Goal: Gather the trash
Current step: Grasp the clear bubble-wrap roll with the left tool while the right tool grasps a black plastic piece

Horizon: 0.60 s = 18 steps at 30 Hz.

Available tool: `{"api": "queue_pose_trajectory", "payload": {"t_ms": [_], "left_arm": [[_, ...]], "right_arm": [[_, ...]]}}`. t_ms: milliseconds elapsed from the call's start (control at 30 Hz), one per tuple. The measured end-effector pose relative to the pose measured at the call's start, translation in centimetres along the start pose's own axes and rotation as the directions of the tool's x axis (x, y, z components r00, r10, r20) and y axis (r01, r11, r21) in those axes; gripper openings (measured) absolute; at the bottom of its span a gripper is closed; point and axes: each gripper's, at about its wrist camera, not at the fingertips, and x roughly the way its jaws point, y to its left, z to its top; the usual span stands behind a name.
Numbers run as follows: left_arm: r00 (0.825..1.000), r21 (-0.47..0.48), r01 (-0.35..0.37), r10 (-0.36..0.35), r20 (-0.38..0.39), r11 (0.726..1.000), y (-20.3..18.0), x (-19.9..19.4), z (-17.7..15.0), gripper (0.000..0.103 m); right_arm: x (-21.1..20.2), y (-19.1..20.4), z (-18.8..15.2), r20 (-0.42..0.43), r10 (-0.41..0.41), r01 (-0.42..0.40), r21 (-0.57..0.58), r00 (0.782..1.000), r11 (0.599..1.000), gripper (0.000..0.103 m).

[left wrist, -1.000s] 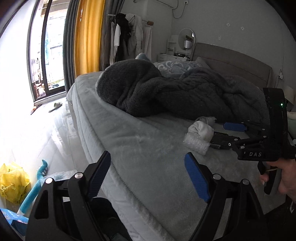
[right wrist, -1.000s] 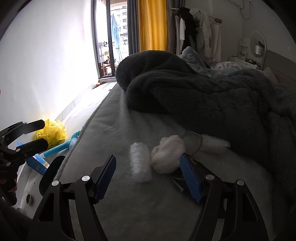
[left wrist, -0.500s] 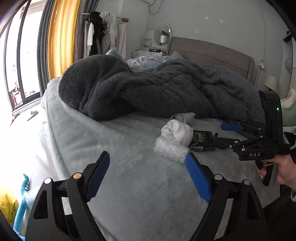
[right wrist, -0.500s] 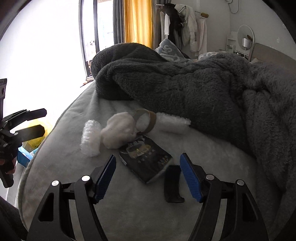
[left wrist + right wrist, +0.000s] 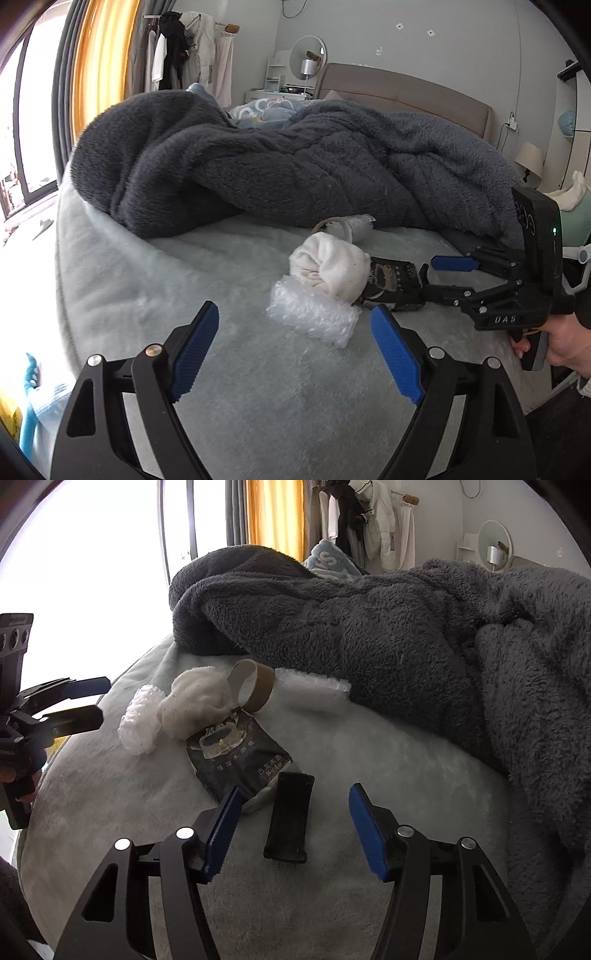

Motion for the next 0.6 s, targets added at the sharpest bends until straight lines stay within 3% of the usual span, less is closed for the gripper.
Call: {"api": "queue_pose_trajectory", "payload": {"t_ms": [267,467,533,600], "left_arm": [[1.000,0.004,0.003,-0.003,-0.030,1.000,-0.7,2.0,0.1,0.087],[0.999,0.021,0.012,-0.011,-0.047,1.000,-1.4,3.0,0.3,0.086],[0.999,0.023,0.014,-0.013,-0.050,1.000,-1.6,3.3,0.3,0.086],[0.998,0.024,0.014,-0.013,-0.054,1.000,-1.7,3.6,0.3,0.086]], "right_arm": [[0.5,-0.4,-0.7,-0.009,0.052,-0.051,0.018,0.999,0.999,0.049],[0.8,-0.5,-0.9,-0.010,0.095,-0.094,0.027,0.995,0.995,0.035],[0.6,-0.5,-0.9,-0.007,0.105,-0.105,0.026,0.994,0.994,0.022],[0.5,-0.4,-1.0,-0.007,0.107,-0.107,0.019,0.994,0.994,0.020]]}}
